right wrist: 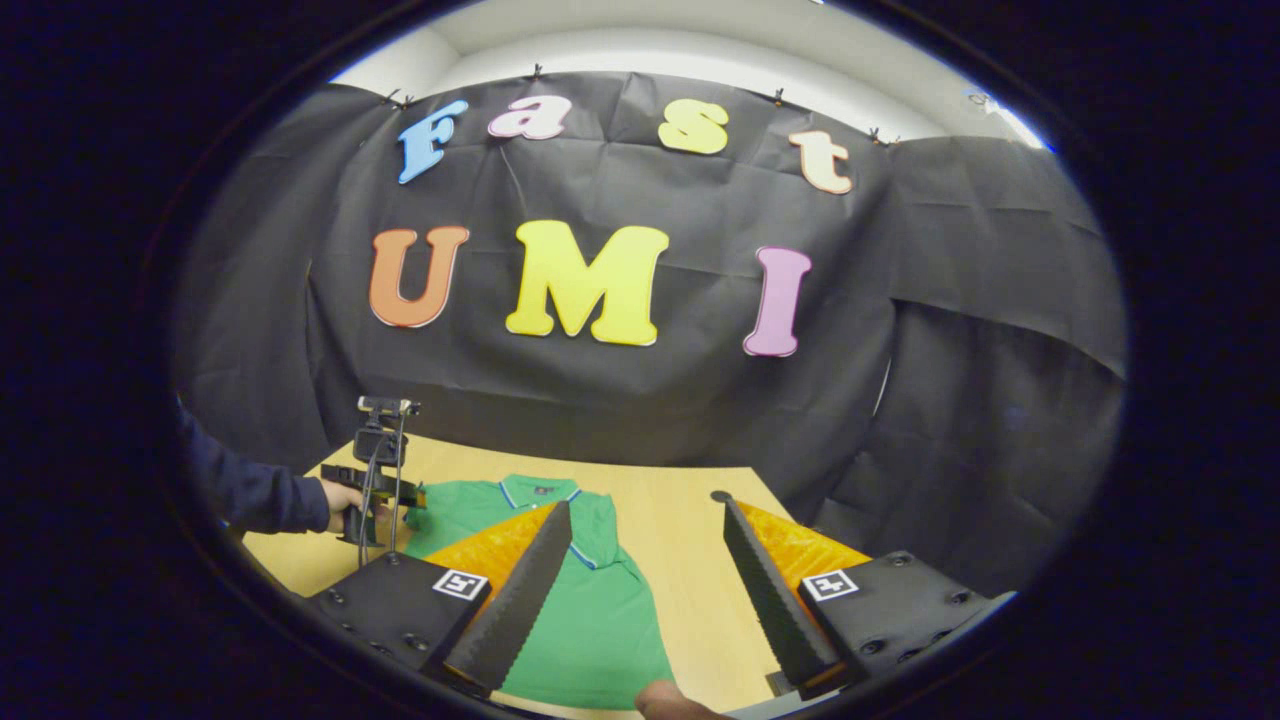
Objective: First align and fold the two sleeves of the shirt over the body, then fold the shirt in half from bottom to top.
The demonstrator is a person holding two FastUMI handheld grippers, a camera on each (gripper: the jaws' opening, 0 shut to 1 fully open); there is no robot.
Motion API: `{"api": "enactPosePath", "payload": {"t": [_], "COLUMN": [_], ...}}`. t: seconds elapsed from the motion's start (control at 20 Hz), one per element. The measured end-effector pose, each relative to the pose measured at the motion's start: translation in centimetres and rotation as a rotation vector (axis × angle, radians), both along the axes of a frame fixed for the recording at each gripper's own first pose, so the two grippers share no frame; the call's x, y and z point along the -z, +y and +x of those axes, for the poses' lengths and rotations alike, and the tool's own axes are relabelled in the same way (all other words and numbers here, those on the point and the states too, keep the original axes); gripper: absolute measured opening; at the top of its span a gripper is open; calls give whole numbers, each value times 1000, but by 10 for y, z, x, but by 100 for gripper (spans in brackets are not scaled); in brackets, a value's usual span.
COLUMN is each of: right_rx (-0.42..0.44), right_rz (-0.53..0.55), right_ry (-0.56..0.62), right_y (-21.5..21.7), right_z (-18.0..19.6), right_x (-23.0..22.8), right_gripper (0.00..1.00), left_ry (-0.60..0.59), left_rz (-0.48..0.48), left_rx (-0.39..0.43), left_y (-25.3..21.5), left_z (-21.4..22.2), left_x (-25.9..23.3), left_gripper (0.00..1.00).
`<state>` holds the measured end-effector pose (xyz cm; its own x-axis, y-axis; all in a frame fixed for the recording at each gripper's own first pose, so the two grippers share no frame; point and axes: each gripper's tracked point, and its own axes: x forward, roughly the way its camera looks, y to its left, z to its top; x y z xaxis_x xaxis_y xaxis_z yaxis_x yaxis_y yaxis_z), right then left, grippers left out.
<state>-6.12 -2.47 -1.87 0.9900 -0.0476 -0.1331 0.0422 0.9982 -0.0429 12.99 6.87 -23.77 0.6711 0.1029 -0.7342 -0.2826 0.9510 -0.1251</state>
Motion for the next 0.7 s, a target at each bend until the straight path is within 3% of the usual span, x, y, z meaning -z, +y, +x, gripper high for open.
{"api": "enactPosePath", "payload": {"t": [0.3, 0.35, 0.5, 0.6, 0.7], "right_rx": [-15, -7, 13, 24, 36], "right_rz": [-32, -30, -19, -11, -4], "right_ry": [16, 13, 38, 49, 50], "right_y": [14, 12, 9, 7, 3], "right_z": [-17, -18, -19, -19, -19], "right_x": [7, 6, 16, 19, 20], "right_gripper": [95, 94, 94, 95, 94], "left_ry": [88, 101, 140, 155, 156], "left_rz": [-16, -24, -33, -7, 0], "left_rx": [0, 13, 63, 76, 80], "left_y": [1, -2, -10, -8, -8], "left_z": [5, 6, 8, 7, 8], "left_x": [18, 20, 27, 29, 27], "left_gripper": [72, 63, 52, 36, 39]}}
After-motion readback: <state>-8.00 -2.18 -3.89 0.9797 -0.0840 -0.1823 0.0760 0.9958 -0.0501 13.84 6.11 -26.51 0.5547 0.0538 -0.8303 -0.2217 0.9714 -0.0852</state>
